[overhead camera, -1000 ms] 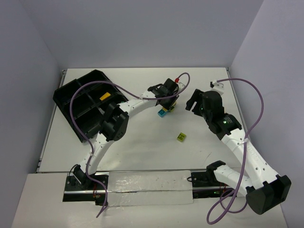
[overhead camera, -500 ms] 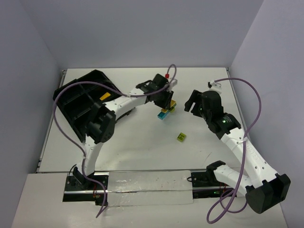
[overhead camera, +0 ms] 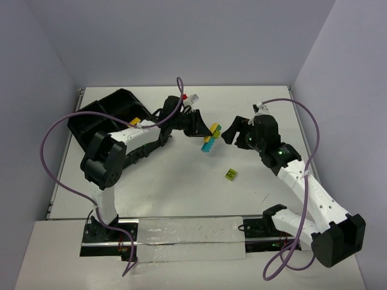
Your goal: Sort the legos into containers by color
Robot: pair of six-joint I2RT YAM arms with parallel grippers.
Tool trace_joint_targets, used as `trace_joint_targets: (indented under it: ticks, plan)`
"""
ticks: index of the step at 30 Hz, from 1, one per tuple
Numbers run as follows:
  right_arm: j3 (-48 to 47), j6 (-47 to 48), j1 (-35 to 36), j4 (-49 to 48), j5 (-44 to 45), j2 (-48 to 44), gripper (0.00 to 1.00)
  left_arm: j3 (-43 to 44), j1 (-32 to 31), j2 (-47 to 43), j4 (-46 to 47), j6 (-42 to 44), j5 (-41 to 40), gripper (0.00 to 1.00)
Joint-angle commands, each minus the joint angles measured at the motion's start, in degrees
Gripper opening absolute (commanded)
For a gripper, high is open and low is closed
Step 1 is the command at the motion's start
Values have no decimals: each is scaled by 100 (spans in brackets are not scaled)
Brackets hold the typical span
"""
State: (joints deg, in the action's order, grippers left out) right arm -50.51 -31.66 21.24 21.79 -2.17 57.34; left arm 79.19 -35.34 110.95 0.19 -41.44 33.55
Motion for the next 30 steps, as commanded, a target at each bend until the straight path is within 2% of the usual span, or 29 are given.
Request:
trace_joint_targets:
  ticks: [1, 4, 16, 20, 22, 26, 30]
  plan:
    - [167, -115, -130, -734, -845, -43, 77, -379, 164, -489, 1762, -998, 921, 0]
    - [158, -277, -237, -781, -1100, 68, 76, -488, 266, -512, 2045, -1207, 1276, 0]
    - [200, -799, -279, -1311, -1465, 278, 76, -1191, 421, -628, 3951, -2516, 1528, 0]
    - [210, -788, -271, -1551, -1650, 245, 78, -1287, 446, -632, 4230, -2748, 1585, 0]
    - [188, -798, -276, -1578, -1661, 263, 79, -1292, 455, -657, 4196, -2720, 1576, 0]
    - [29, -838, -274, -1440, -1584, 374, 79, -1196, 457, -816, 3567, -2228, 1325, 0]
    - [-187, -893, -247, -1154, -1305, 364, 72, -959, 452, -1139, 2128, -1259, 490, 0]
